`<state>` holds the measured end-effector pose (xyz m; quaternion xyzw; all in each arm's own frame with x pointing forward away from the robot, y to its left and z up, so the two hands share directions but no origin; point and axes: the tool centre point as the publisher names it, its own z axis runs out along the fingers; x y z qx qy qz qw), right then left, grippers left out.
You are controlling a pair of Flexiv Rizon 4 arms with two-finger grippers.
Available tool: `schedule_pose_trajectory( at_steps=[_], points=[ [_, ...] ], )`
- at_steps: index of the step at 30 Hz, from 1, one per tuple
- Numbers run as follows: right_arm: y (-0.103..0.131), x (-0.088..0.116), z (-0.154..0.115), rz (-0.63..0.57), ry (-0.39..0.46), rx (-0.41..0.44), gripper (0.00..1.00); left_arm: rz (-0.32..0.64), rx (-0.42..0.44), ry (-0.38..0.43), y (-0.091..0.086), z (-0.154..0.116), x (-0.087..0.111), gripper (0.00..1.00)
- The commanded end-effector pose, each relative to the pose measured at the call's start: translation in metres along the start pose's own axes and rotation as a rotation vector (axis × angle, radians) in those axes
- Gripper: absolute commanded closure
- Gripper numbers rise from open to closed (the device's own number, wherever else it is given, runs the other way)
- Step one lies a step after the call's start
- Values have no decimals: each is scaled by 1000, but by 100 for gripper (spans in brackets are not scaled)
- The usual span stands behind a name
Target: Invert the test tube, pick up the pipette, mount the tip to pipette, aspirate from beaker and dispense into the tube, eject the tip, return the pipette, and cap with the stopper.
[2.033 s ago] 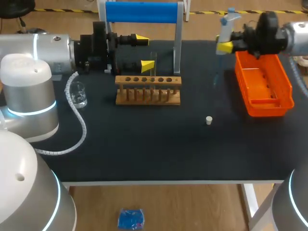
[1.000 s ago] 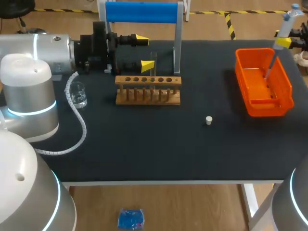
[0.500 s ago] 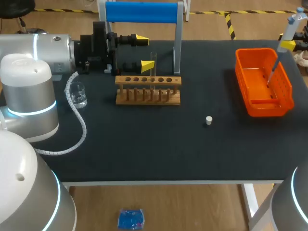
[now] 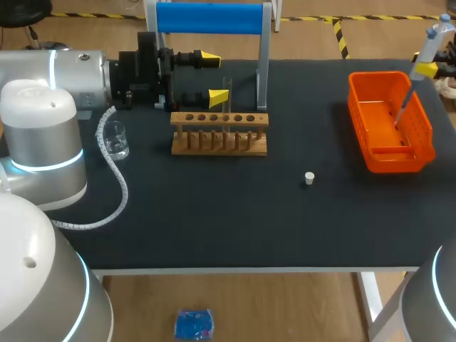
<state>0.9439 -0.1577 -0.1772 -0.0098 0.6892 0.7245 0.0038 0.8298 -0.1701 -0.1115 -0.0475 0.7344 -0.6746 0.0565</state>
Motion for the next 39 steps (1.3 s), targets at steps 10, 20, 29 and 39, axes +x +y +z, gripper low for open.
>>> schedule_pose_trajectory(
  at_steps=[10, 20, 29, 39],
  points=[
    [-3, -3, 6, 7, 14, 1, 100, 2, 4, -5, 1, 1, 1, 0],
    [-3, -3, 6, 7, 14, 1, 100, 2, 4, -5, 1, 1, 1, 0],
    [-3, -3, 6, 7, 14, 1, 100, 2, 4, -5, 1, 1, 1, 0],
    [-3, -3, 6, 7, 14, 1, 100, 2, -6, -11, -7, 13, -4, 0]
  ],
)
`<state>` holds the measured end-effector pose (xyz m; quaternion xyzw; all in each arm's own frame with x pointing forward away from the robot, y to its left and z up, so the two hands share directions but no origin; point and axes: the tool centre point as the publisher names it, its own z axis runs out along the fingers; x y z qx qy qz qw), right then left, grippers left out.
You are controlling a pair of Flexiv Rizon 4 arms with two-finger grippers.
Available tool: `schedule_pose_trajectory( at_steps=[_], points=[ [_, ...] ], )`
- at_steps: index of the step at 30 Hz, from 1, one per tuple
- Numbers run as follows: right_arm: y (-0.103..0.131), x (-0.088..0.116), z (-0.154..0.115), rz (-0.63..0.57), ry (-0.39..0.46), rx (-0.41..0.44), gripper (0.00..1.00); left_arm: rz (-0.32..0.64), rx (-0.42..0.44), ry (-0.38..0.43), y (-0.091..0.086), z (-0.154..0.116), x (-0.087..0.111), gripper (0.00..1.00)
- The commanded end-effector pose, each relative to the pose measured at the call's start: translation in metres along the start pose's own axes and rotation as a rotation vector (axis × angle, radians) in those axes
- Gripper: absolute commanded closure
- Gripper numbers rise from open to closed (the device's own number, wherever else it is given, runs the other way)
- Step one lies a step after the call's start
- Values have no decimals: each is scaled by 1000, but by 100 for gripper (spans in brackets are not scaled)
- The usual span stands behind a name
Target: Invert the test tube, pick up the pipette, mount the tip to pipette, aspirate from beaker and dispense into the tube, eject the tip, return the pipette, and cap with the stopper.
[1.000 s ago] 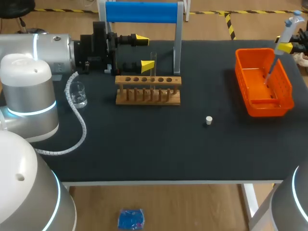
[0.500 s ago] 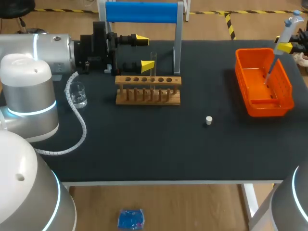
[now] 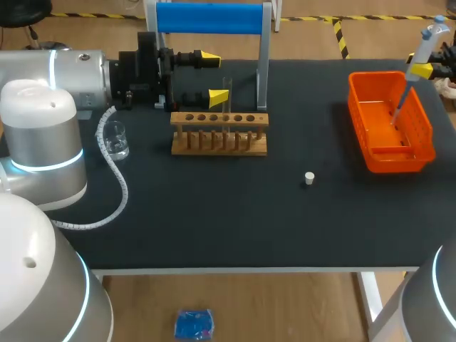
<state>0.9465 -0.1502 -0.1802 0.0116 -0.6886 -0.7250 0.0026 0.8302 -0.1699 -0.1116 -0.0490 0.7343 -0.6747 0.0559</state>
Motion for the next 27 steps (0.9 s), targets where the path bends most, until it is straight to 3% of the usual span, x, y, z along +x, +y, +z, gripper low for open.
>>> schedule_pose_trajectory(
  at_steps=[1, 6, 14, 27],
  points=[
    [0, -1, -1, 0, 3, 2, 100, 3, -3, -20, -11, 19, -7, 0],
    [0, -1, -1, 0, 3, 2, 100, -44, -51, -23, -27, 51, -23, 0],
    [0, -1, -1, 0, 3, 2, 100, -16, -64, 16, -58, 114, -48, 0],
    [0, -1, -1, 0, 3, 2, 100, -5, -87, 106, -84, 207, -64, 0]
  ],
)
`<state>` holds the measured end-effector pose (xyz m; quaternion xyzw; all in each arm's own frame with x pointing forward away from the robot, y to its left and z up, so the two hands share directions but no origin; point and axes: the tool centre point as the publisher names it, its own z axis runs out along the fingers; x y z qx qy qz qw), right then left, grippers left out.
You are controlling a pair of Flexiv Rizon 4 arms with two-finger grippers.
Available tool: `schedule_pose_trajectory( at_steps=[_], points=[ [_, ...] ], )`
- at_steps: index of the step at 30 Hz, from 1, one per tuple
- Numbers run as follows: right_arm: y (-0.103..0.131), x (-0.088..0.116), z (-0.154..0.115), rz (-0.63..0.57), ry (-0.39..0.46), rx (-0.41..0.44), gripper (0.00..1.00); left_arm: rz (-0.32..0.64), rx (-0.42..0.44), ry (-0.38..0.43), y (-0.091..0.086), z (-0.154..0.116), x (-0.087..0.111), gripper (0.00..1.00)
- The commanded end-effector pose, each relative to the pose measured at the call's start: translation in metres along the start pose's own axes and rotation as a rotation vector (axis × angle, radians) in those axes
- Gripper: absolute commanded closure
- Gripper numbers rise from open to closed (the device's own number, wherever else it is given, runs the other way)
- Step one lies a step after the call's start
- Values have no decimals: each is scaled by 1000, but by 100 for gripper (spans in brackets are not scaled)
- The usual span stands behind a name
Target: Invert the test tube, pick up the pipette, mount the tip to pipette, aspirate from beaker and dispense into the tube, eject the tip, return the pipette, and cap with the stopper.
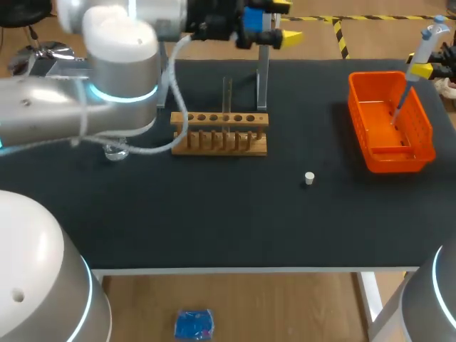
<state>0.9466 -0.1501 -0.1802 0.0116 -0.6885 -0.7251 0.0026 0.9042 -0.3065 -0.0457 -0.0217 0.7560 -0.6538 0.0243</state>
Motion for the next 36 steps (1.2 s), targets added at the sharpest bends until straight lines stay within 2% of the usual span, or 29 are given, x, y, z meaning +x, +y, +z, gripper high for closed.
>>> schedule_pose_trajectory(
  at_steps=[1, 7, 14, 25, 33, 36],
  points=[
    [0, -1, -1, 0, 3, 2, 100, -8, -33, 21, -13, 72, -17, 0],
    [0, -1, -1, 0, 3, 2, 100, -23, -35, -14, -21, 104, -22, 0],
    [0, -1, -1, 0, 3, 2, 100, -44, -31, -62, -20, 136, -22, 0],
    [0, -1, -1, 0, 3, 2, 100, -46, -18, -111, -18, 162, -17, 0],
    [0, -1, -1, 0, 3, 2, 100, -53, -2, -92, -17, 186, -17, 0],
    [0, -1, -1, 0, 3, 2, 100, -53, -2, -92, -17, 186, -17, 0]
  ],
)
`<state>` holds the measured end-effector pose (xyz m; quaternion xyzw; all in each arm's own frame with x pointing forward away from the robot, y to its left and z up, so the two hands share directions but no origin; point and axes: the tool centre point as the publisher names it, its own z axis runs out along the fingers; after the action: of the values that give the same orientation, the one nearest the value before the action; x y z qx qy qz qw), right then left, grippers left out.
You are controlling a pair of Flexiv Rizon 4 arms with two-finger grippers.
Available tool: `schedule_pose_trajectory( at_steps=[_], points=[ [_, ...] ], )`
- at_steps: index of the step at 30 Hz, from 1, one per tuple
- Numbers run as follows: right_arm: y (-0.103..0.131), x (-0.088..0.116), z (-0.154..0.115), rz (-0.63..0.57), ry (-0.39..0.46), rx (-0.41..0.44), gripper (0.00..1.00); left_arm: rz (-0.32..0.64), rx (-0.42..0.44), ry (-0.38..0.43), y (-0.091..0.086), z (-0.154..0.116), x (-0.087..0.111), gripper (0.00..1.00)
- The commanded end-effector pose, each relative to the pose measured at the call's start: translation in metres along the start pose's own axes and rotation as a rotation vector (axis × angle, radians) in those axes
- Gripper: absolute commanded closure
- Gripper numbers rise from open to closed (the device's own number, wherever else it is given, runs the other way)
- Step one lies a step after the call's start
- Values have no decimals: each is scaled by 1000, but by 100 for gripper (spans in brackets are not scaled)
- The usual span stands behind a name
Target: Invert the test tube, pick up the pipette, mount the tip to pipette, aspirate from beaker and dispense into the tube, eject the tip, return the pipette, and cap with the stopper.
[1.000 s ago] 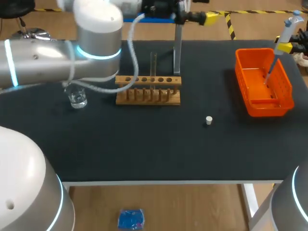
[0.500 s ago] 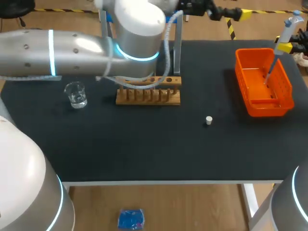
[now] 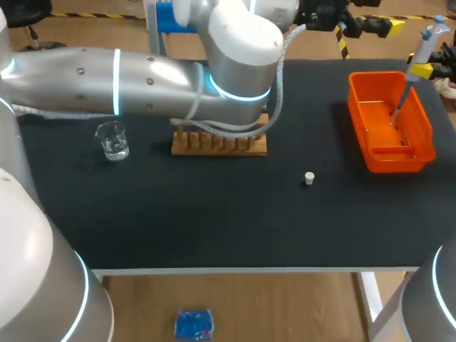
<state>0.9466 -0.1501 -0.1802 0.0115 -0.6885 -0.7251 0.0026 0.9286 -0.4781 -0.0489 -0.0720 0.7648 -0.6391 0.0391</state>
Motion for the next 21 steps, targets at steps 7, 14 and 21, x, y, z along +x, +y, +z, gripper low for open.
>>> schedule_pose_trajectory(
  at_steps=[7, 14, 21],
  points=[
    [0, -1, -1, 0, 3, 2, 100, 1, 33, -3, 4, 15, -2, 0],
    [0, -1, -1, 0, 3, 2, 100, 1, 33, -3, 4, 15, -2, 0],
    [0, -1, -1, 0, 3, 2, 100, 1, 33, -3, 4, 15, -2, 100]
  ],
)
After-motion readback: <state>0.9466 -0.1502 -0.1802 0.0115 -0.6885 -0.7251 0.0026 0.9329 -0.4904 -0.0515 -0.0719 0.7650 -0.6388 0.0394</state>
